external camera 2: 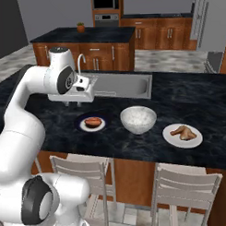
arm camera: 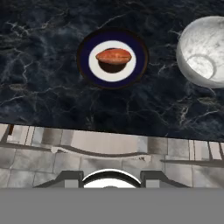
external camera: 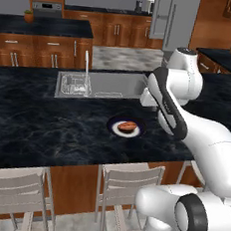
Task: Pick the chicken drumstick and sweet potato from their plates and place them in the bowl. Then put the bowl in the fridge.
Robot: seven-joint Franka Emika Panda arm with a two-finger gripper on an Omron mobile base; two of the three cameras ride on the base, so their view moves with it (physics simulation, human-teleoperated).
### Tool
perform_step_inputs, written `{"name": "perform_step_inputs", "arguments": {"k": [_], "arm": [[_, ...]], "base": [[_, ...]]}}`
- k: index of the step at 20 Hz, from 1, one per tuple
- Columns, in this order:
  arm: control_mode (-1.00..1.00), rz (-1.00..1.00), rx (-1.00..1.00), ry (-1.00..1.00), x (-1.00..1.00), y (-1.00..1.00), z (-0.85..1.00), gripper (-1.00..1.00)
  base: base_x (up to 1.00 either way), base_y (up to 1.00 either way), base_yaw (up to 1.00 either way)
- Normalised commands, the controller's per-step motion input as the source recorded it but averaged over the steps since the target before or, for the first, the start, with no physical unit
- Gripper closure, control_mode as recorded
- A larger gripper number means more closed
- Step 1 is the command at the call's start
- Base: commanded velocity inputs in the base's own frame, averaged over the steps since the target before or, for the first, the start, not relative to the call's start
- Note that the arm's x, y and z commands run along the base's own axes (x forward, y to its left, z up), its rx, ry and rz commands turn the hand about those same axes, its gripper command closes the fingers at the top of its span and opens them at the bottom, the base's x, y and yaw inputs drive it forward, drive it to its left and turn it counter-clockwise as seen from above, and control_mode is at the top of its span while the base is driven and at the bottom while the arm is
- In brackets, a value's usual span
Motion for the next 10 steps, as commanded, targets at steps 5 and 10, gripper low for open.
{"name": "perform_step_inputs", "arguments": {"k": [5, 10], "arm": [[-1.0, -0.05, 0.0, -0.05, 0.0, 0.0, -0.05, -1.0], [-1.0, -0.3, 0.06, -0.03, 0.0, 0.0, -0.08, -1.0]], "base": [[0.0, 0.0, 0.0], [0.0, 0.0, 0.0]]}}
